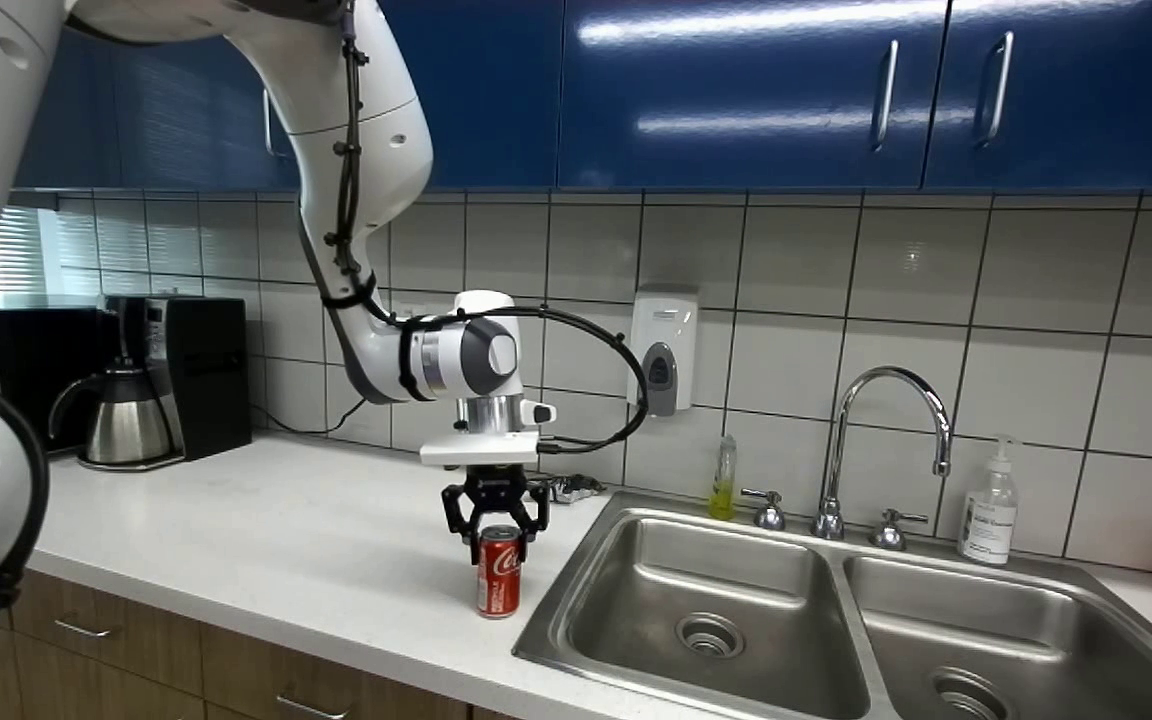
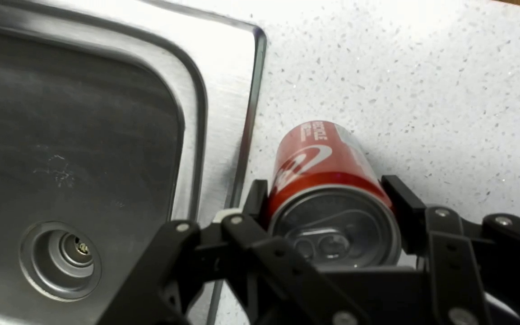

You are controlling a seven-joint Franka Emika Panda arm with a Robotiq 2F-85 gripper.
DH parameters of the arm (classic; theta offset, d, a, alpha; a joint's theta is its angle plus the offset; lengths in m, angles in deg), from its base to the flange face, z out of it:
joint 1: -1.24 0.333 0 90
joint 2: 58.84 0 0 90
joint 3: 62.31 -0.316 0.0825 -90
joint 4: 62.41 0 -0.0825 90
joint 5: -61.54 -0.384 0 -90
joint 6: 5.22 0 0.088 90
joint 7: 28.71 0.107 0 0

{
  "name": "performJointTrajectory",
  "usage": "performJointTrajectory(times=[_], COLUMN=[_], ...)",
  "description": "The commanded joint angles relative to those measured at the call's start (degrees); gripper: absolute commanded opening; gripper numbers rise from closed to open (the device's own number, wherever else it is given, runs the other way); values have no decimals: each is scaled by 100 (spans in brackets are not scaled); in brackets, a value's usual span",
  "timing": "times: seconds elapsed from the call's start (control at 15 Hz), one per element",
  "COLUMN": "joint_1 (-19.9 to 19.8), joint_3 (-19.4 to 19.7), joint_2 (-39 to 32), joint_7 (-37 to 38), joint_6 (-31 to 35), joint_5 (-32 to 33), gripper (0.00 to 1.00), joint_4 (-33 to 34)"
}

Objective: Take the Coca-Cola can out of the sink on the left and put it on the countertop.

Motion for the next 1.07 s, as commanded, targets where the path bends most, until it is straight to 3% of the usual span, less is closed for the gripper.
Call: performJointTrajectory(times=[0.0, 0.27, 0.33, 0.53, 1.0], joint_1=[23, 26, 27, 23, 25], joint_3=[65, 89, 97, 124, 120], joint_2=[128, 121, 120, 119, 249], joint_7=[110, 141, 150, 151, 117], joint_6=[110, 139, 157, 162, 82], joint_5=[238, 320, 343, 382, 374], gripper=[40, 40, 90, 99, 100], joint_4=[-117, -135, -143, -159, -183])
